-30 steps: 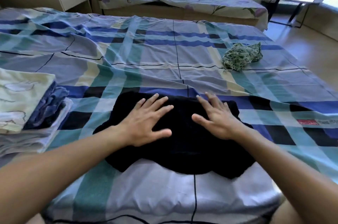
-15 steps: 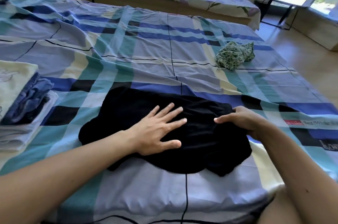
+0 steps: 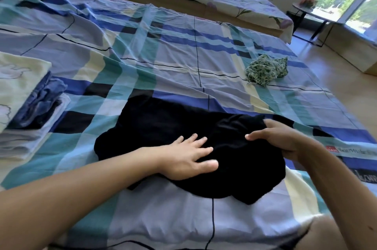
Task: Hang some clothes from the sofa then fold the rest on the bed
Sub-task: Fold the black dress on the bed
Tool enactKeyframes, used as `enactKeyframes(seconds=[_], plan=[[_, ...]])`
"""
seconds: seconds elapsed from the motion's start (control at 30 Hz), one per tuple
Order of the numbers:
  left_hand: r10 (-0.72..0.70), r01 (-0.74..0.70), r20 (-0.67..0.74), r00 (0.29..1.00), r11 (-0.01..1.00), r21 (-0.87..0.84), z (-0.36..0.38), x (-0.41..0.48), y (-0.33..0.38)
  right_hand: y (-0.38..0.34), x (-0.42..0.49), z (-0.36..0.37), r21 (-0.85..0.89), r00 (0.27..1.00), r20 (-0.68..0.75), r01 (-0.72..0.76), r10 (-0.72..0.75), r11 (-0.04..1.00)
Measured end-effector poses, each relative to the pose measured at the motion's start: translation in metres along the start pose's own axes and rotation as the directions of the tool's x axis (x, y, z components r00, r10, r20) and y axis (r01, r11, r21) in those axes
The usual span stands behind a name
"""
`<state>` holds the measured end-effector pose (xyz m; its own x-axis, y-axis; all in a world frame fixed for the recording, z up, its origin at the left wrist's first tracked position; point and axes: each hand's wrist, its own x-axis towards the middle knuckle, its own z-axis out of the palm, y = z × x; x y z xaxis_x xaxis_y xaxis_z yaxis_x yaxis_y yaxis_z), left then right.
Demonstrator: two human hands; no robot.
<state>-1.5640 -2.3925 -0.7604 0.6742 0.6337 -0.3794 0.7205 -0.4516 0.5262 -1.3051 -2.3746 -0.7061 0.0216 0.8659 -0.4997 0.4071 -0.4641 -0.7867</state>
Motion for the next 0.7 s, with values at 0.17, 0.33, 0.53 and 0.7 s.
enactKeyframes(seconds=[0.17, 0.33, 0.53, 0.7], plan=[[-0.221, -0.023, -0.165, 0.961, 0.534, -0.845, -0.051, -0.019, -0.005, -0.076, -0.018, 0.039, -0.23, 0.986, 0.003, 0.161, -0.165, 0.96], [-0.242, -0.085, -0.122, 0.963, 0.157, -0.984, -0.088, -0.042, -0.055, -0.131, -0.039, 0.115, 0.079, 0.91, 0.303, 0.272, -0.283, 0.959], [-0.55, 0.003, -0.282, 0.786, 0.46, -0.888, -0.071, -0.049, -0.09, -0.114, -0.014, 0.144, 0.148, 0.93, 0.167, 0.306, -0.329, 0.94], [-0.622, 0.007, -0.395, 0.676, 0.541, -0.841, -0.074, -0.048, -0.101, -0.086, 0.01, 0.123, 0.175, 0.948, 0.003, 0.313, -0.319, 0.933]])
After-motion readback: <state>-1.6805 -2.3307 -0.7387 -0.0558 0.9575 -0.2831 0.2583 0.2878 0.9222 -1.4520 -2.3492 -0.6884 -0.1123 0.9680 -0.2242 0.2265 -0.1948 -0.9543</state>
